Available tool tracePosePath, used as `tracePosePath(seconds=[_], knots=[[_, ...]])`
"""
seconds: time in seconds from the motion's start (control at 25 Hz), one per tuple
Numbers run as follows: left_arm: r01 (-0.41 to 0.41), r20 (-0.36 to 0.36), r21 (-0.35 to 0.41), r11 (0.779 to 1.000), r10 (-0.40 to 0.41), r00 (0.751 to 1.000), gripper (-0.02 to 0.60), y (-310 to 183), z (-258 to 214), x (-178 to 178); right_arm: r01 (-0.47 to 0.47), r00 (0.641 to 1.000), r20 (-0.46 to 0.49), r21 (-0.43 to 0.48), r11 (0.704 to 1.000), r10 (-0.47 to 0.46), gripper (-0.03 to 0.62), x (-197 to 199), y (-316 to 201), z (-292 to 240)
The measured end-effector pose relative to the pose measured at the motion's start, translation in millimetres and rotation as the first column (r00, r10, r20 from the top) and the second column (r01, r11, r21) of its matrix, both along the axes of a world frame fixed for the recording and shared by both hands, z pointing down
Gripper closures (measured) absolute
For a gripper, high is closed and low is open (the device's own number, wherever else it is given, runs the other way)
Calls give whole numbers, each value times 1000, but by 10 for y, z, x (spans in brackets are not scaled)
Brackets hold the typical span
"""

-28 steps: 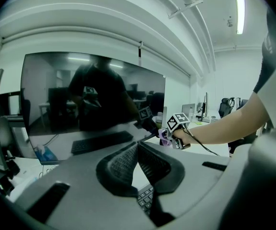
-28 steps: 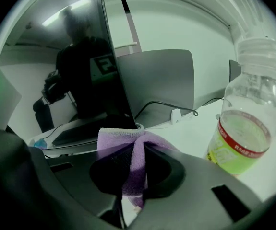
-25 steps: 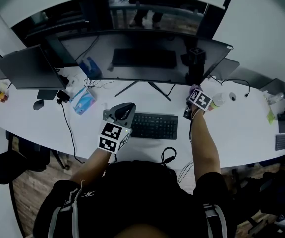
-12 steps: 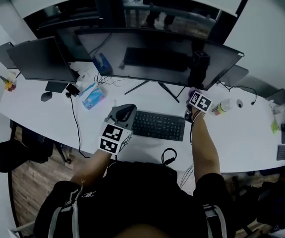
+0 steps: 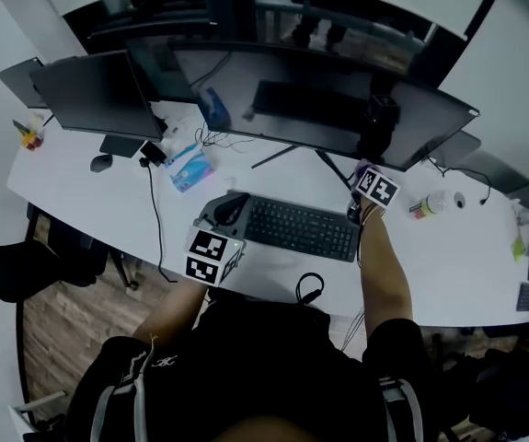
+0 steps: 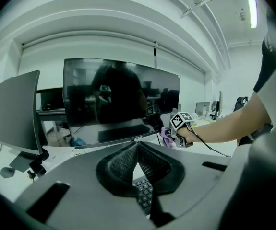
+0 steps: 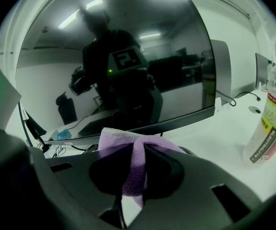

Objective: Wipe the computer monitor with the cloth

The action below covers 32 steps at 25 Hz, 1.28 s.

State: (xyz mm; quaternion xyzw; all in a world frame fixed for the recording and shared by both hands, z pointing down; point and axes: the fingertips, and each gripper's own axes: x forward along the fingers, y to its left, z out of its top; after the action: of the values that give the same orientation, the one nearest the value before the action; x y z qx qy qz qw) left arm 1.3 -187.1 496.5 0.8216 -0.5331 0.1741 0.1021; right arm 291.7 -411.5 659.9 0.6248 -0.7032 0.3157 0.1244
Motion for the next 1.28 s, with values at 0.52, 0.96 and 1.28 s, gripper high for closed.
tracePosePath(seconds=[0.52, 0.96, 1.28], knots=[[59, -50, 21, 998, -58, 997, 569, 51, -84, -617, 51, 999, -11, -6, 999, -51, 520, -686, -7, 30], [110, -87, 6, 994, -109, 990, 569, 79, -93, -1240, 101, 995, -17, -13, 995, -102, 519, -1395, -54, 61], [121, -93, 5, 993, -120, 988, 569, 61, -103, -1574, 129, 991, -30, -15, 992, -129, 519, -1787, -62, 68]])
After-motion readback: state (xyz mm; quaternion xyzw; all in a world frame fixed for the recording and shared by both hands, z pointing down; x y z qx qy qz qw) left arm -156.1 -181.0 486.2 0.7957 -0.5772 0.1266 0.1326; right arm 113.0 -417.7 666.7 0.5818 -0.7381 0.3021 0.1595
